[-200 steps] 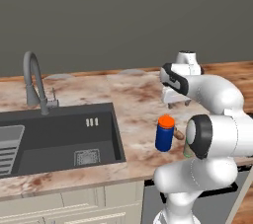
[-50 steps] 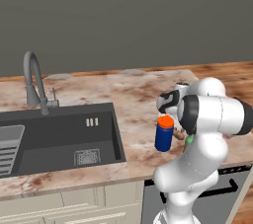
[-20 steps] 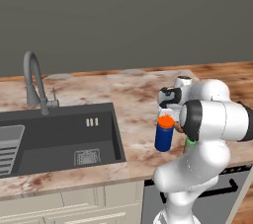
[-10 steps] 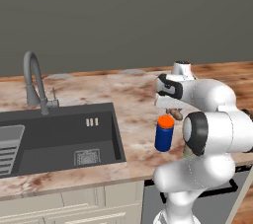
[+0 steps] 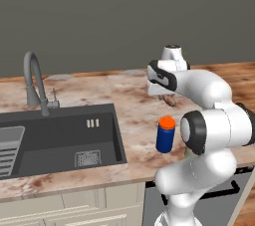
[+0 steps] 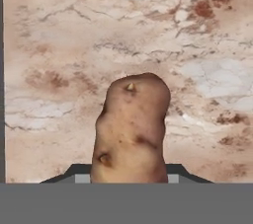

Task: Pick up all produce items and place them in the sink. Turn on the sink faucet to wash them. Then turn the sink off and put them in the tray.

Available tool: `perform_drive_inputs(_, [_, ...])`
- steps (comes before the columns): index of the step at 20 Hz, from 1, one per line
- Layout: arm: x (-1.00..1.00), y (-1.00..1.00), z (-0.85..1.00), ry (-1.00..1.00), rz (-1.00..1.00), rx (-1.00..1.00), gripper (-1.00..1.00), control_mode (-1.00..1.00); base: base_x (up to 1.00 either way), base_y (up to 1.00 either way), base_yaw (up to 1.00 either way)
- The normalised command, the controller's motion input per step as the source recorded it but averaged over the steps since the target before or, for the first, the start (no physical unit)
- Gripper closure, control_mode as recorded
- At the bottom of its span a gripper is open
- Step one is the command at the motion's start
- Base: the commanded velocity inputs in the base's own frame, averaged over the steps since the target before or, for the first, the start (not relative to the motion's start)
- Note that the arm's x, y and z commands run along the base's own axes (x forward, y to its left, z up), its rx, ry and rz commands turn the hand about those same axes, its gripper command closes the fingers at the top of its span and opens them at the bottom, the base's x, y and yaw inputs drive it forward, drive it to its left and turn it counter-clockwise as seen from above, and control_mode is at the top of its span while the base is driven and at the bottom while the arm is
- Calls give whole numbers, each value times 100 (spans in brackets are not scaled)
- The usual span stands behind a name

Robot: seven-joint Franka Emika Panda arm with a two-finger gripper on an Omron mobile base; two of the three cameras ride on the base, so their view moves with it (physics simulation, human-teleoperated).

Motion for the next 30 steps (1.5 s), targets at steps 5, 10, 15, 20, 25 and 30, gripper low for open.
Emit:
perform_drive_inputs(5, [10,10,42,-13,12,-6,100,-100,0,0,0])
perform_drive_inputs(10, [0,3,35,-13,8,-6,100,-100,0,0,0])
perform_drive_inputs(15, [-2,0,27,-11,4,-4,100,-100,0,0,0])
perform_drive_inputs(20, [-6,-1,28,-11,0,0,100,-100,0,0,0])
perform_drive_inputs(25, [0,-1,7,-3,0,0,100,100,0,0,0])
perform_drive_inputs(30, [0,0,0,0,0,0,100,100,0,17,0])
